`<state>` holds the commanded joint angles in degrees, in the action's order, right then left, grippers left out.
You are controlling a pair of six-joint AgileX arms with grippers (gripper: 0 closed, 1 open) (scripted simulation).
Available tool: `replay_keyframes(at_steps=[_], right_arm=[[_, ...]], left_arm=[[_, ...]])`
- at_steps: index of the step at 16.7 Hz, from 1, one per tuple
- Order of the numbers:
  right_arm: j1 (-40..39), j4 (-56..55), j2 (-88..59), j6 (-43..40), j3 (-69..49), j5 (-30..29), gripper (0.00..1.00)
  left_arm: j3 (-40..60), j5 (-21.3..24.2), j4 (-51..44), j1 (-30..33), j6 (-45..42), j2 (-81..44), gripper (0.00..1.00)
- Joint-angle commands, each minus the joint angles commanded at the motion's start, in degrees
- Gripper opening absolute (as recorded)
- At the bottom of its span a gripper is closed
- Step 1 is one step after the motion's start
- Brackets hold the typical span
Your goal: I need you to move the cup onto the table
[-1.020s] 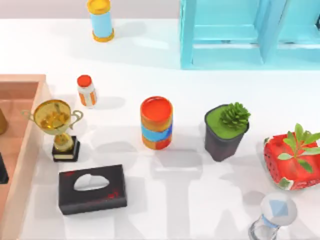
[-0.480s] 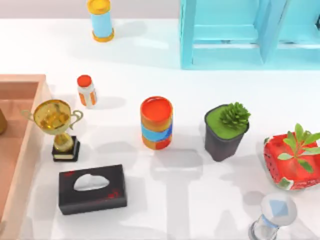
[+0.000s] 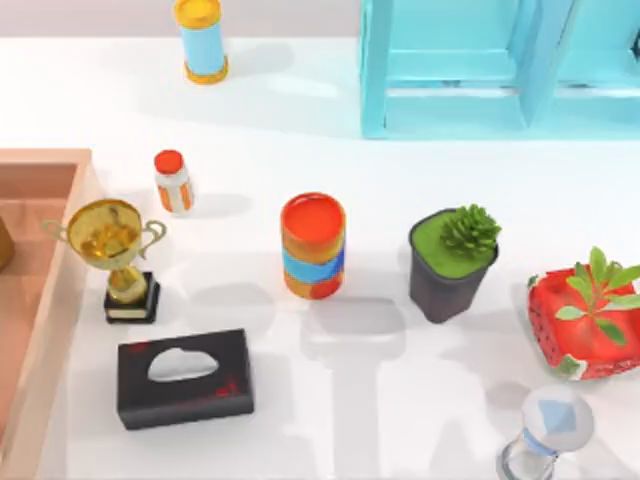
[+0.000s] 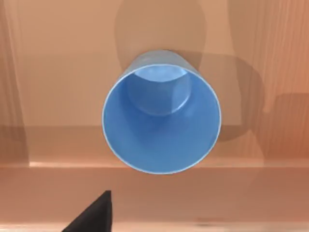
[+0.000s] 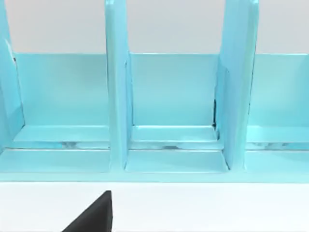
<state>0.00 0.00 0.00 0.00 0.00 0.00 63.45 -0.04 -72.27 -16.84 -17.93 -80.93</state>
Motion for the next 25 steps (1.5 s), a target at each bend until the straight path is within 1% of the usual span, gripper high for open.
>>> replay_keyframes(at_steps=[6,9,12,14,16,20,25], right_arm=[[0.0,0.0,0.0,0.0,0.0,0.0,1.0],[0.0,0.0,0.0,0.0,0.0,0.0,1.0],[0.0,0.0,0.0,0.0,0.0,0.0,1.0],[0.0,0.0,0.0,0.0,0.0,0.0,1.0],[0.0,0.0,0.0,0.0,0.0,0.0,1.0],[0.0,0.0,0.0,0.0,0.0,0.0,1.0],[0.0,0.0,0.0,0.0,0.0,0.0,1.0]], left_arm=[[-1.0,0.0,1.0,0.2,0.1,-0.1,1.0],[-5.4,0.0,6.6,0.0,0.0,-1.7,1.0],[-11.5,0.0,16.4,-0.1,-0.2,-4.1,1.0],[-15.2,0.0,21.4,-0.2,-0.3,-5.5,1.0],[-17.6,0.0,24.0,-0.3,-0.4,-6.4,1.0],[-17.9,0.0,24.4,-0.3,-0.4,-6.5,1.0],[-17.9,0.0,24.4,-0.3,-0.4,-6.5,0.62]])
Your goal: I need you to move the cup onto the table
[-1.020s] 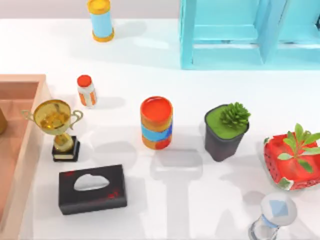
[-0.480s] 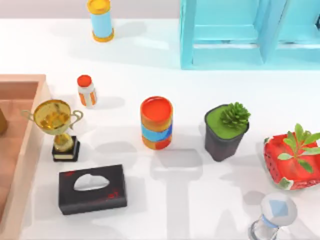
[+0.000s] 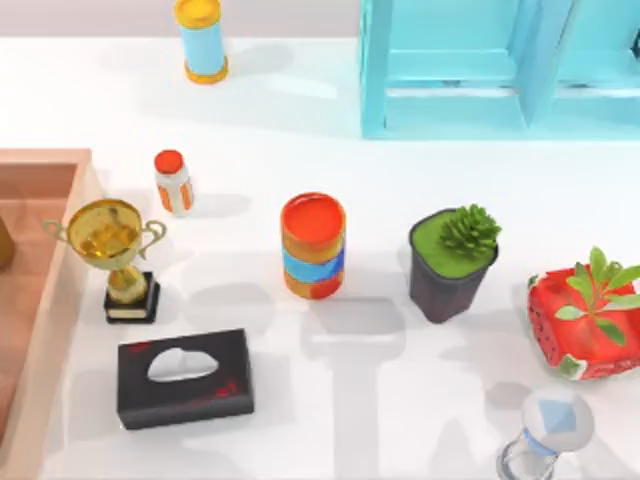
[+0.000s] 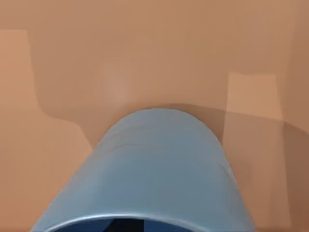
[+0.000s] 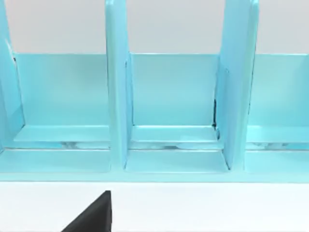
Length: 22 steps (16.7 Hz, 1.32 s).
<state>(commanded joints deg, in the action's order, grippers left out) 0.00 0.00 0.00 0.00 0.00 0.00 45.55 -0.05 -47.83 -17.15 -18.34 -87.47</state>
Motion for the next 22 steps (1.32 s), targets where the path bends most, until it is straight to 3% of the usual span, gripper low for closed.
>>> replay_keyframes(at_steps=[8,18,22], right_arm=[[0.0,0.0,0.0,0.0,0.0,0.0,1.0],[0.0,0.0,0.0,0.0,0.0,0.0,1.0],[0.0,0.0,0.0,0.0,0.0,0.0,1.0]], left_arm=[[0.0,0.0,0.0,0.0,0.0,0.0,0.02],[0.1,0.0,0.0,0.0,0.1,0.1,0.0],[3.3,-0.4,-0.4,0.1,3.9,1.2,0.0]])
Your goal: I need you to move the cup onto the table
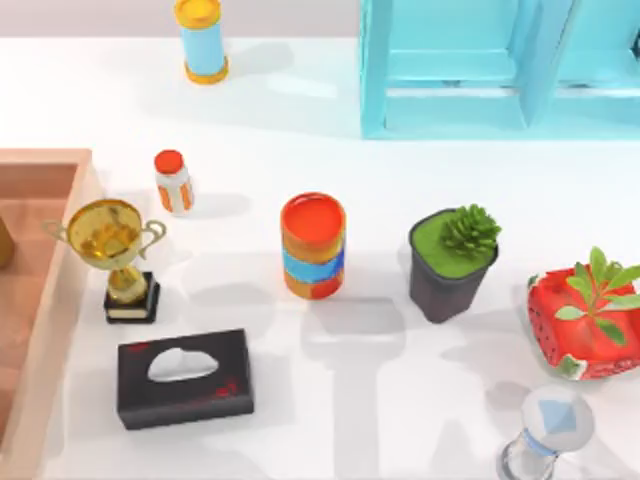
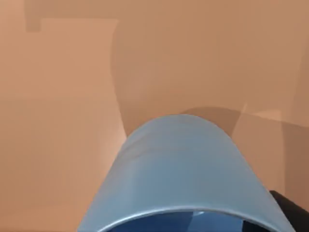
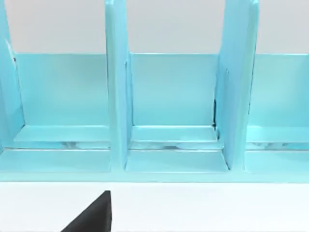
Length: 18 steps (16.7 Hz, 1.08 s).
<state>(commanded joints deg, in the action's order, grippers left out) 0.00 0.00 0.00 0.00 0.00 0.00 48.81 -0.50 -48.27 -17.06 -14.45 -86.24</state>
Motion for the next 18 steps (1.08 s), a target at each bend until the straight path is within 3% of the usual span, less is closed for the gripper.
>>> replay_keyframes(at_steps=[6,14,18], right_arm=[[0.0,0.0,0.0,0.0,0.0,0.0,1.0],[0.0,0.0,0.0,0.0,0.0,0.0,1.0],[0.0,0.0,0.0,0.0,0.0,0.0,1.0]], left_arm=[[7.5,-0.3,-6.0,5.7,10.0,2.7,0.0],[12.3,0.3,-22.6,22.9,20.3,7.3,0.0],[12.8,0.3,-24.5,25.0,21.3,7.6,0.0]])
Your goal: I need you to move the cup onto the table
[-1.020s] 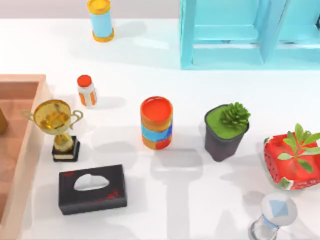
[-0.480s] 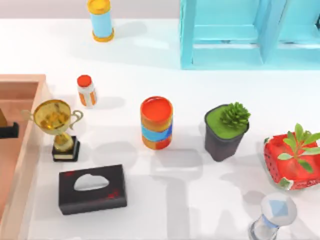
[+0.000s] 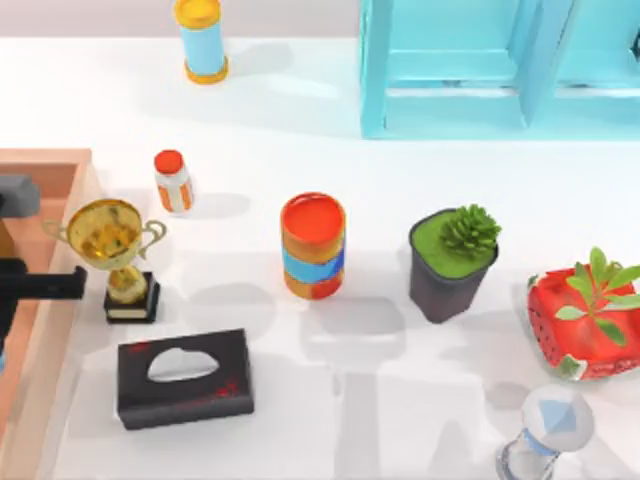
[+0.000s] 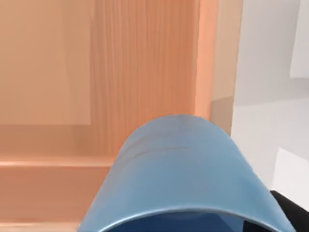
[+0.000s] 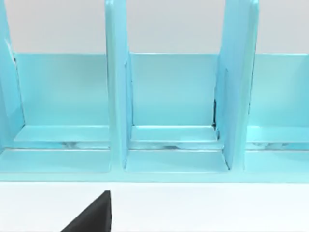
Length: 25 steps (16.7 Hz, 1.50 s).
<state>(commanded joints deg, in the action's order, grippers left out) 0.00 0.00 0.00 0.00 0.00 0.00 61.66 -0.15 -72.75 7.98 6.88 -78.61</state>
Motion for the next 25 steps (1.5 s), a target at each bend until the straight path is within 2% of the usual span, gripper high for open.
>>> replay_keyframes(at_steps=[4,7,10,16,19,21,25], right_arm=[[0.0,0.0,0.0,0.0,0.0,0.0,1.0],[0.0,0.0,0.0,0.0,0.0,0.0,1.0],[0.0,0.0,0.0,0.0,0.0,0.0,1.0],[0.0,0.0,0.0,0.0,0.0,0.0,1.0],[0.0,0.0,0.0,0.0,0.0,0.0,1.0],[0.0,0.0,0.0,0.0,0.0,0.0,1.0],[0.0,0.0,0.0,0.0,0.0,0.0,1.0]], left_arm=[[0.5,0.0,-0.1,0.5,0.7,-1.0,0.0],[5.6,-0.1,-1.4,6.2,6.4,-5.8,0.0],[13.5,-0.4,-3.0,16.5,16.7,-13.0,0.0],[30.5,-1.0,-5.1,41.4,41.2,-28.1,0.0],[36.3,-1.3,-5.3,50.0,49.6,-33.1,0.0],[38.3,-1.3,-5.2,52.7,52.3,-34.8,0.0],[38.6,-1.4,-5.2,53.1,52.8,-35.0,0.0]])
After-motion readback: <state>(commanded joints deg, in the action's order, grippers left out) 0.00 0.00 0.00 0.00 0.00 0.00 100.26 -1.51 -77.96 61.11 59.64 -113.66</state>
